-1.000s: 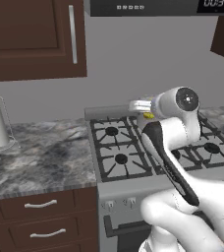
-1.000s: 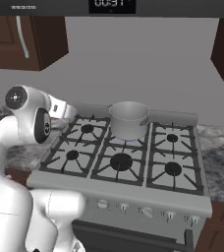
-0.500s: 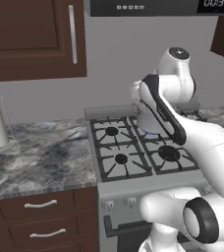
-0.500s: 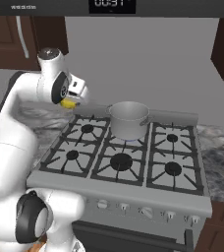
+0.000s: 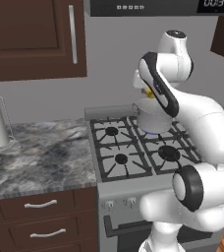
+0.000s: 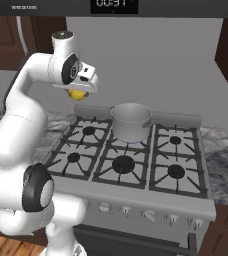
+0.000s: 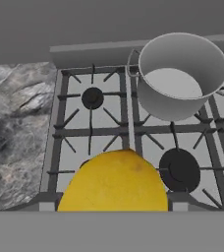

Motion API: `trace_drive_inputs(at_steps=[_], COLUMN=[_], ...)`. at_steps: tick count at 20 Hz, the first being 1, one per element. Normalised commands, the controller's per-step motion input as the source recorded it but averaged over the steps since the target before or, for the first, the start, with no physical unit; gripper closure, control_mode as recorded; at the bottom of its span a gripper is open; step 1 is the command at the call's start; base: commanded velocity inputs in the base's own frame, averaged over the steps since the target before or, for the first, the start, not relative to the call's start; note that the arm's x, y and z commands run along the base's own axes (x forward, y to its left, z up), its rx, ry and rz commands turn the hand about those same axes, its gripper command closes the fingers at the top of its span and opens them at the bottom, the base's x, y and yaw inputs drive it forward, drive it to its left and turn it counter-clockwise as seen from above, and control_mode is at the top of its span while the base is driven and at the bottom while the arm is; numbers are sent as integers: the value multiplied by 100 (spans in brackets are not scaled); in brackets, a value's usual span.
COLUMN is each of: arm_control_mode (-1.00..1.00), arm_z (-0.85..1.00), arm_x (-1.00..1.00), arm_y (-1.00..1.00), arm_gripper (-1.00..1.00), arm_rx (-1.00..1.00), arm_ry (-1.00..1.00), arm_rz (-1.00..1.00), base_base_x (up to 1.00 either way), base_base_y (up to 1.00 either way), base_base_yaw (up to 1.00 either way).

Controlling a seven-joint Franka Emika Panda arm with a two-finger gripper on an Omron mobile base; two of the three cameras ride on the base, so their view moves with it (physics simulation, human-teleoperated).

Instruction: Turn on the burner for the pot on the stove. Wait thirty seconds for the pot to heat up. Then add the lemon to the pot.

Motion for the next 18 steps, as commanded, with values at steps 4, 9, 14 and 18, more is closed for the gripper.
trace_drive_inputs(at_steps=[4,9,14,18], arm_control_mode=[-100,-100,-100,-100], arm_z=[-8,-25,-38,-37], arm_x=[62,68,72,75], arm_y=[-48,-55,-56,-48], arm_gripper=[100,100,100,100], arm_rx=[0,0,0,0], arm_ry=[0,0,0,4], arm_rz=[18,20,10,0], base_base_x=[0,0,0,0], base_base_y=[0,0,0,0], base_base_yaw=[0,0,0,0])
